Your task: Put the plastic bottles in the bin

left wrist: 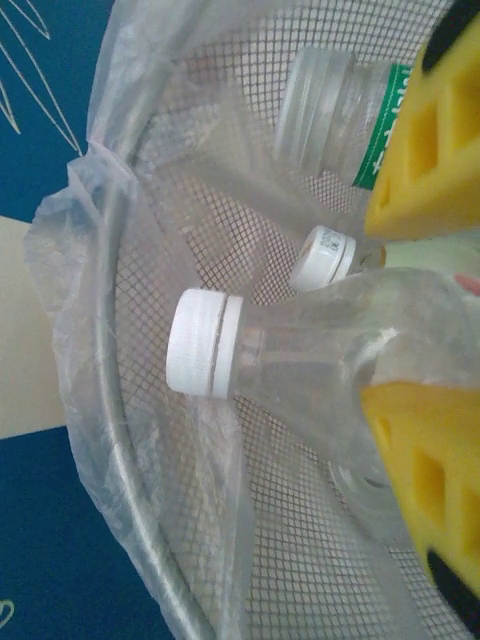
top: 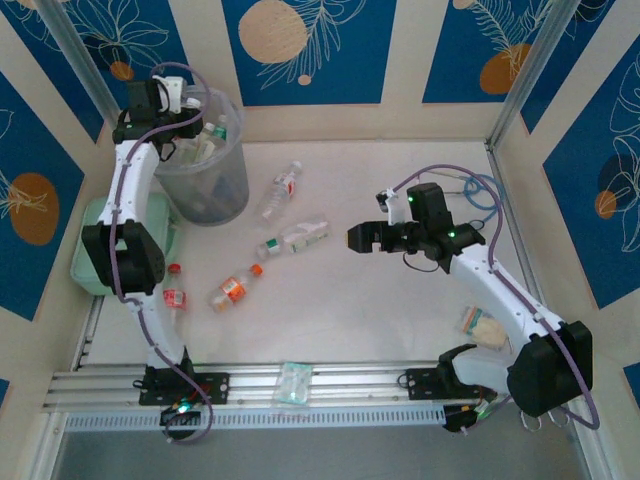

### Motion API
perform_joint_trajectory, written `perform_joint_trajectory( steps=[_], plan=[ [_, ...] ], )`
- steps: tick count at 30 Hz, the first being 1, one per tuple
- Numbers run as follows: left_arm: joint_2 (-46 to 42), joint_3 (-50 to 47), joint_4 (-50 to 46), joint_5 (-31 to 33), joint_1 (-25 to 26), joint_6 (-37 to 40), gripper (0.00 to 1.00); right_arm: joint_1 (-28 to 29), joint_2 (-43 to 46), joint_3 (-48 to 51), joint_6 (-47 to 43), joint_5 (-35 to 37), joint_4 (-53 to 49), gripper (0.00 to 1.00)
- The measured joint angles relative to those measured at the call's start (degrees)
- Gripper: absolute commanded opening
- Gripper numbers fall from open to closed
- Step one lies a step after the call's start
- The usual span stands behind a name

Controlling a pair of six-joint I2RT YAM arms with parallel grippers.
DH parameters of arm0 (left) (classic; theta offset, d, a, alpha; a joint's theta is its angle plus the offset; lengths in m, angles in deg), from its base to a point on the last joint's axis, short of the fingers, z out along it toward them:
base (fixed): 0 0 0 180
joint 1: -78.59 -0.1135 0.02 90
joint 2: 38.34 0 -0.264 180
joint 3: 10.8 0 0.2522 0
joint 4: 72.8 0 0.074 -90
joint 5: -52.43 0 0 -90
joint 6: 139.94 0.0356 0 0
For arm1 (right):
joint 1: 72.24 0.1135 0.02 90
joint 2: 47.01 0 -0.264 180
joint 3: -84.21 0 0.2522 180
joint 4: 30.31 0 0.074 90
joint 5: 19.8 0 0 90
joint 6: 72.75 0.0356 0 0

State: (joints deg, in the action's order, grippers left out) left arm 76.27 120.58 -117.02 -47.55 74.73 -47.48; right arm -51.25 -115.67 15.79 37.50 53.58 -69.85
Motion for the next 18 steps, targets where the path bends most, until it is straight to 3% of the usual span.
perform_joint_trajectory(
  steps=[2, 7, 9, 15, 18],
  plan=[
    [-1.33, 0.00, -2.54, 0.33, 0.00, 0.57, 0.57, 0.02, -0.66, -0.28, 0.85, 0.20, -0.07, 0.93],
    [-4.63, 0.83, -8.59, 0.59, 0.00, 2.43, 0.84, 0.04, -2.45, -0.39, 5.14, 0.61, 0.79, 0.93],
    [-6.56, 1.05, -9.84, 0.63, 0.00, 3.34, 0.90, 0.07, -3.06, -0.37, 7.48, 0.57, 1.95, 0.93],
    [-18.18, -0.61, -11.41, 0.96, 1.64, 3.91, 0.93, -0.48, -3.02, -0.35, 12.28, 1.49, 3.58, 0.93],
    [-25.11, -0.70, -12.94, 4.33, 8.28, 5.22, 0.94, -2.34, -1.90, 0.37, 14.14, 1.64, 4.22, 0.93]
  ],
)
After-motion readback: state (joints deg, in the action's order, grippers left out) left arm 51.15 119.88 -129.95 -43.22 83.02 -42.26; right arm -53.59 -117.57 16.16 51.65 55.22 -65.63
